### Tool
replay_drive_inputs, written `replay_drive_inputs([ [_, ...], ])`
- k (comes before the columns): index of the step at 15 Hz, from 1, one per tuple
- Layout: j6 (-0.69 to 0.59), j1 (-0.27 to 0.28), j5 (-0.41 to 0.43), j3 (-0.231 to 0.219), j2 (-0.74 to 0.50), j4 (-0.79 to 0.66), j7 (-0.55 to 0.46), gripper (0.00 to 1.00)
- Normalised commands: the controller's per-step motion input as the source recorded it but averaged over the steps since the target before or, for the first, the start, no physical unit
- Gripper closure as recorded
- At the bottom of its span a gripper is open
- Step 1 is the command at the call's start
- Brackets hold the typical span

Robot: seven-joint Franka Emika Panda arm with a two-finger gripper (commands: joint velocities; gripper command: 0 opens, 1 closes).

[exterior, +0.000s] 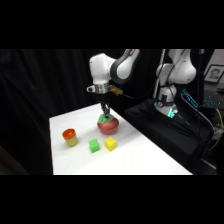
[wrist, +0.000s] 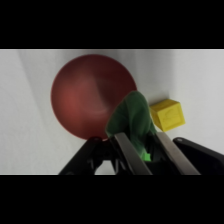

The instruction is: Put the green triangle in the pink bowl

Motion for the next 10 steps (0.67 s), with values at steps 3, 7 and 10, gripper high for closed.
replay_drive_inputs([
  [3, 0.21, -0.015, -0.047, -0.051, -0.10, -0.17, 0.07, 0.93],
  [7, 0.22, 0.003, -0.121, -0.039, 0.02, -0.09, 0.16, 0.93],
  [10, 0.20, -0.002, -0.101, -0.030, 0.09, -0.03, 0.15, 0.93],
])
